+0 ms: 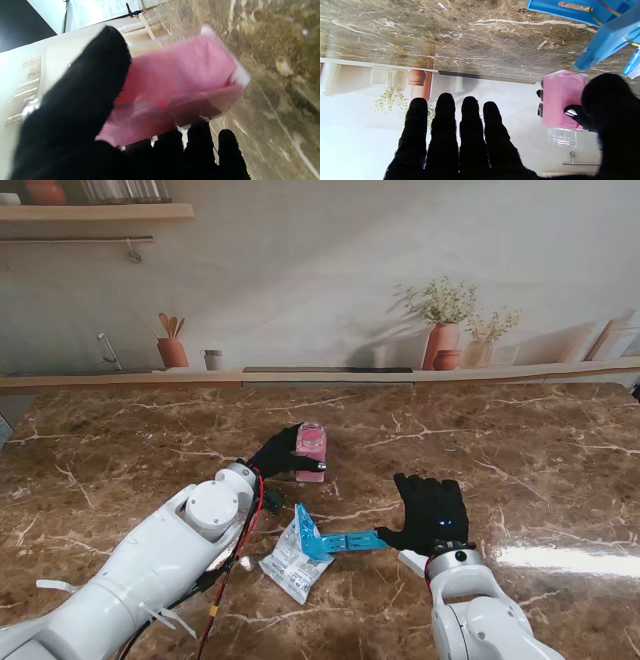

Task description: Fill the seasoning bottle

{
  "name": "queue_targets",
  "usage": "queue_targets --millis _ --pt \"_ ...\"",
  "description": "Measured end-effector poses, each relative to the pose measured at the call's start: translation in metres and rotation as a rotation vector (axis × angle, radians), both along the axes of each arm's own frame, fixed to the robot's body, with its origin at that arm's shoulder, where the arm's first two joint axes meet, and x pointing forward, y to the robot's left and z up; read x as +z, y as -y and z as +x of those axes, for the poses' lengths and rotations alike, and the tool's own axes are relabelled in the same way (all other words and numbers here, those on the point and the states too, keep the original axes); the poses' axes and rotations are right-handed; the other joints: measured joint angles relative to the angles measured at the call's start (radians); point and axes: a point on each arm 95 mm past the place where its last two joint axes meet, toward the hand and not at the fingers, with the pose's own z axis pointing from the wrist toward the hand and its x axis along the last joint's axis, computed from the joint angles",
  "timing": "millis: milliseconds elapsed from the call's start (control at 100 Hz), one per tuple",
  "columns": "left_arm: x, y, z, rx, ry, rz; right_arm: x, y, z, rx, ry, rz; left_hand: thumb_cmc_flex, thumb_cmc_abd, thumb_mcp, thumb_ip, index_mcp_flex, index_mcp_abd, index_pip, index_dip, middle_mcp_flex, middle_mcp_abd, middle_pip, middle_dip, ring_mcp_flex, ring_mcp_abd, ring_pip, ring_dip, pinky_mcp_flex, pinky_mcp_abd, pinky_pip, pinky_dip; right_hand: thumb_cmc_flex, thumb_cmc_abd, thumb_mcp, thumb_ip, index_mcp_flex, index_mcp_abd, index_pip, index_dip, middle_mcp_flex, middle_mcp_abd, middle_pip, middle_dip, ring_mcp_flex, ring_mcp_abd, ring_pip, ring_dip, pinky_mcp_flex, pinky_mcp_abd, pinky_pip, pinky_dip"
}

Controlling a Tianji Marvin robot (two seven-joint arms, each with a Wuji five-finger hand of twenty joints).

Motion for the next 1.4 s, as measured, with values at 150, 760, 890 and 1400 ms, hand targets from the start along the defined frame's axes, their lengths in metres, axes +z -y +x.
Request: queue_targets --millis 150,760,890,1400 --pt "0.007 -0.006 -0.002 0.015 0.034 0.002 0.002 0.001 -0.002 -0.015 0.008 -0.007 -0.066 -0.038 0.0 -0.011 0.085 0.063 0.002 0.011 0.172 0.06 -0.155 0.343 0.162 0.08 0.17 0.158 0.025 0.031 0.198 0.023 0.018 0.002 -0.003 0.021 0.0 -0.008 0.0 0.0 0.001 0.0 0.0 0.0 0.0 -0.008 0.0 0.0 0.0 0.0 0.0 0.0" --pt "0.023 -0.017 -0.011 -0.034 0.119 0.043 0.001 0.018 -0.008 -0.138 -0.18 -0.109 -0.022 -0.045 -0.034 -0.024 0.22 0.128 0.017 -0.77 0.157 0.142 -0.142 0.687 0.138 0.128 0.259 0.353 0.026 0.005 0.394 -0.191 0.039 -0.089 -0.004 0.021 0.001 -0.002 0.008 -0.01 0.037 -0.01 0.021 0.049 0.054 -0.011 0.058 0.055 0.05 0.0 0.058 0.021" --pt "0.026 -0.018 -0.013 -0.046 0.14 0.074 -0.003 0.016 -0.008 -0.151 -0.209 -0.115 0.004 -0.044 -0.097 -0.021 0.225 0.133 0.012 -0.648 0.126 0.141 -0.102 0.736 0.074 0.14 0.269 0.362 0.026 0.002 0.325 -0.183 0.039 -0.09 -0.004 0.021 -0.008 0.018 0.008 -0.01 0.016 -0.01 0.032 0.096 0.054 -0.011 0.059 0.077 0.05 0.0 0.058 0.023" --pt "0.034 -0.018 -0.023 -0.001 0.257 0.112 -0.023 0.017 0.0 -0.235 -0.366 -0.149 0.051 -0.052 -0.123 -0.036 0.257 0.216 0.014 -0.719 0.199 0.171 -0.031 0.289 0.386 0.198 0.22 0.144 0.23 0.103 0.766 -0.136 0.037 -0.093 -0.003 0.021 -0.055 0.071 0.057 0.117 -0.065 0.008 0.172 0.257 0.085 -0.011 0.108 0.128 0.11 0.001 0.094 0.047"
